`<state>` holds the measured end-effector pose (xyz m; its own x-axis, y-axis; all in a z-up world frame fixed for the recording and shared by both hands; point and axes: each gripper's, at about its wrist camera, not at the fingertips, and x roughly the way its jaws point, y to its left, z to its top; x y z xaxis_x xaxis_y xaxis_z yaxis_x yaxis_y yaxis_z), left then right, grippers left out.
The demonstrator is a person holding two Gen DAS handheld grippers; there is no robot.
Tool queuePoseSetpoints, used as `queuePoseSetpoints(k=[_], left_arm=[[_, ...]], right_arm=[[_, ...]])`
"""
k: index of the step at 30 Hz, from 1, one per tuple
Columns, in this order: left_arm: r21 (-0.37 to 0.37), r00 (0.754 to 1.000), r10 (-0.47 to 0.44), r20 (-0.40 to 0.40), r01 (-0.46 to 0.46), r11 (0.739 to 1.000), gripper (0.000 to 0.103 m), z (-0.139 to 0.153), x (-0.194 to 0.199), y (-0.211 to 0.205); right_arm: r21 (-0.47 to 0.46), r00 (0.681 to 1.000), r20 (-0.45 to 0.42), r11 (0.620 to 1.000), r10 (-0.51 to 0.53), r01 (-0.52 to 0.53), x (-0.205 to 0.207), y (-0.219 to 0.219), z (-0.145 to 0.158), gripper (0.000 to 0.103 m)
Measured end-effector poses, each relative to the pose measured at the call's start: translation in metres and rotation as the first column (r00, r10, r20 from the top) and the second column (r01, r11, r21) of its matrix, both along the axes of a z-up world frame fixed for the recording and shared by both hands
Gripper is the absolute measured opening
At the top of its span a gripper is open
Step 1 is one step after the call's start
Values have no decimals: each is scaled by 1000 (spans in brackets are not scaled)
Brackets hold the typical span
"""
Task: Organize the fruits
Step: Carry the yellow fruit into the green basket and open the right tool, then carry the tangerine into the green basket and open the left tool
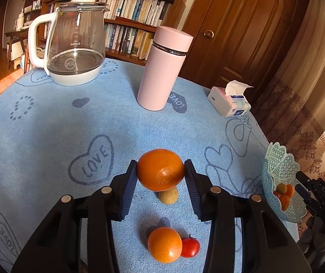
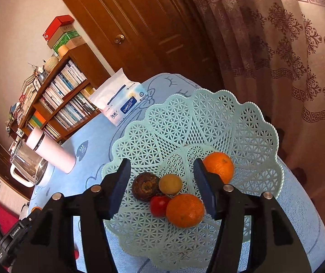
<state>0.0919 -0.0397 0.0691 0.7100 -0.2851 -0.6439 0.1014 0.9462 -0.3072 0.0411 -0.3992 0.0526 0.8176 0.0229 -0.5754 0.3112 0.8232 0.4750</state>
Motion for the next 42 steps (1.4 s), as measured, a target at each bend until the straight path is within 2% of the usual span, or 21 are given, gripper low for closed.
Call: queuePoseSetpoints(k=[6, 12, 18, 22, 26, 31, 37, 42], left_arm=[[4, 1000, -16, 8, 16, 1000, 42, 2, -3, -6], [21, 999, -50, 21, 50, 999, 42, 5, -8, -21], [60, 993, -116, 33, 114, 992, 42, 11, -16, -50], [80, 984, -175, 38, 171, 982, 42, 15, -21, -75], [118, 968, -246, 42, 239, 964, 42, 17, -26, -109], [145, 935, -350, 54, 340, 929, 42, 19, -34, -152], [140, 895, -442, 57, 431, 891, 42, 18, -35, -190], [115, 878, -476, 38, 470, 875, 43, 11, -28, -209]], right_arm=[[-5, 999, 36, 1000, -26, 26, -7, -2, 5, 59], [-53, 997, 54, 997, -62, 65, -12, 3, 10, 59], [-112, 989, 84, 985, -119, 128, -20, 4, 17, 64], [-105, 985, 90, 982, -147, 156, -24, 0, 18, 64], [-89, 981, 95, 980, -168, 176, -27, -6, 18, 64], [-70, 977, 103, 978, -188, 196, -29, -11, 18, 64], [-44, 969, 118, 974, -218, 224, -34, -17, 19, 64], [-39, 969, 121, 974, -216, 222, -33, -16, 20, 64]])
